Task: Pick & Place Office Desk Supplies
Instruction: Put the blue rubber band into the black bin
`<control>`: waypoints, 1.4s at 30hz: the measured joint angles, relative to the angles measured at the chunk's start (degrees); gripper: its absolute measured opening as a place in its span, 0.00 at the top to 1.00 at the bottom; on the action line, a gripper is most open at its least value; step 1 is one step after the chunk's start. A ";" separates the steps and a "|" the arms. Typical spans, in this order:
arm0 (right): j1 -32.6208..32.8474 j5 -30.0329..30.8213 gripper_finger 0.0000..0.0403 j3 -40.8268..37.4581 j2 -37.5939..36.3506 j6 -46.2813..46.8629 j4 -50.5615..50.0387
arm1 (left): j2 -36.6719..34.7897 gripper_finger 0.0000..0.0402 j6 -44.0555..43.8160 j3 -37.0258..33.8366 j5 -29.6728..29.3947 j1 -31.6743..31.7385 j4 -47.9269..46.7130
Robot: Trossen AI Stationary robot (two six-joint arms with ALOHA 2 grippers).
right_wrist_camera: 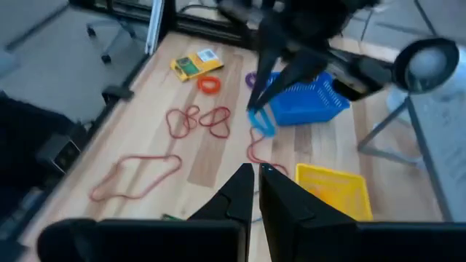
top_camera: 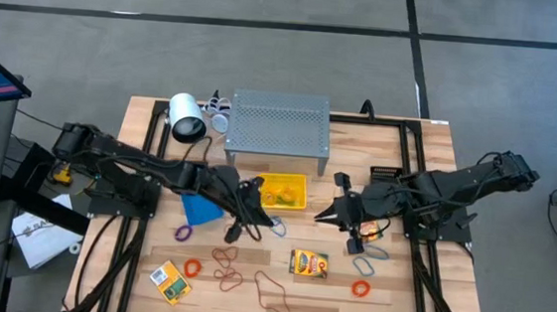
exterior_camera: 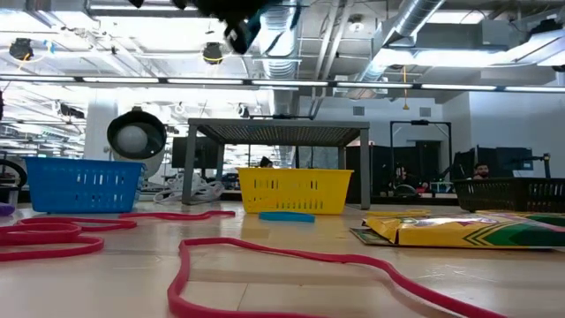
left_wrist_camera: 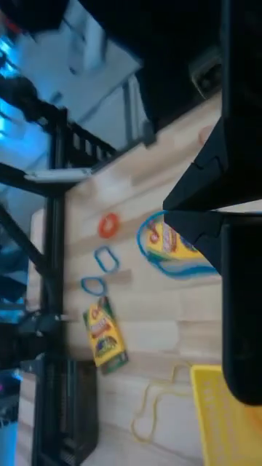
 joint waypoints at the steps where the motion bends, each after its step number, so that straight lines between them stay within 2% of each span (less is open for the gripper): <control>1: -0.10 0.01 0.95 -0.04 0.54 -1.44 -0.29 | -0.02 1.00 -0.19 0.08 1.10 0.65 1.86; 6: -0.73 -0.17 0.95 -0.05 4.69 -7.39 4.64 | -0.24 1.00 -2.15 0.04 6.10 3.07 5.03; 13: -0.86 -0.30 0.89 -0.05 9.20 -10.28 9.98 | -0.13 1.00 -2.85 0.03 7.61 3.87 5.09; 18: -1.91 -0.30 0.78 -0.05 10.01 -9.20 12.86 | -0.13 1.00 -2.87 0.03 8.66 3.82 5.07; 26: -3.96 -0.23 0.53 -0.01 10.56 -6.87 14.98 | -0.13 1.00 -2.83 0.04 8.64 3.82 5.11; 29: -4.31 -0.23 0.48 -0.05 11.64 -6.93 16.16 | -0.13 1.00 -2.82 0.04 8.64 3.82 5.14; 34: -4.64 -0.19 0.50 -0.01 12.85 -7.09 17.22 | -0.11 1.00 -2.85 0.02 8.64 3.82 5.15; 42: -4.62 -0.15 0.62 -0.03 12.76 -7.11 18.33 | -0.11 1.00 -2.74 0.04 8.62 3.82 5.65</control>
